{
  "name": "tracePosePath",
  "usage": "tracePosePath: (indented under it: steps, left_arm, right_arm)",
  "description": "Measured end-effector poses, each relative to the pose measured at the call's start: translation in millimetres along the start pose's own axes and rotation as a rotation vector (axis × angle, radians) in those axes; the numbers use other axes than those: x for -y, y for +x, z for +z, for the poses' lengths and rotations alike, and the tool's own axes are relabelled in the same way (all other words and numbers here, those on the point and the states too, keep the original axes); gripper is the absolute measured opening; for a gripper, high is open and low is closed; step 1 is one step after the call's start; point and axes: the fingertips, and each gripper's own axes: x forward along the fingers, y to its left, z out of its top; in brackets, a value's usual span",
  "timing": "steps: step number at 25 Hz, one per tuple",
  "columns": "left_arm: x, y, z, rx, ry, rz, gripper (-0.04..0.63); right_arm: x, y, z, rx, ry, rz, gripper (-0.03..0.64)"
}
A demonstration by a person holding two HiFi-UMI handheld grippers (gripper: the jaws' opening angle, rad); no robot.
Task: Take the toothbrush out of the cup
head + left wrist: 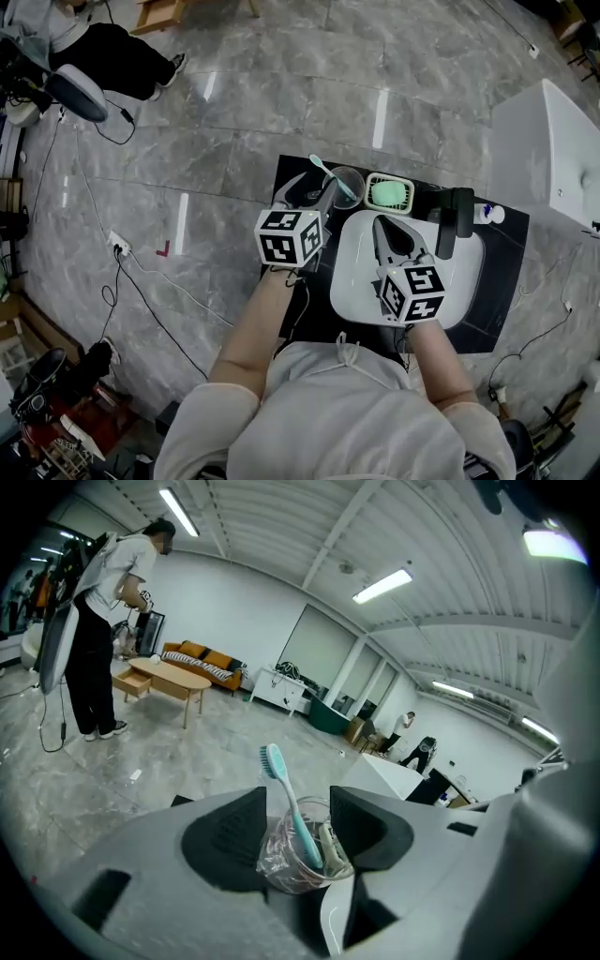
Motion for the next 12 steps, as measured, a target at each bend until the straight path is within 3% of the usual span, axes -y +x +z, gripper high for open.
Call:
tracePosePath:
  steps: [12]
  left_arm:
    - [-7.9, 30.5, -3.3, -0.111, 0.070, -0.003, 0.197]
  right_arm:
    - [15.2, 20.8, 0.6, -0.027, 0.015, -0.012, 0.028]
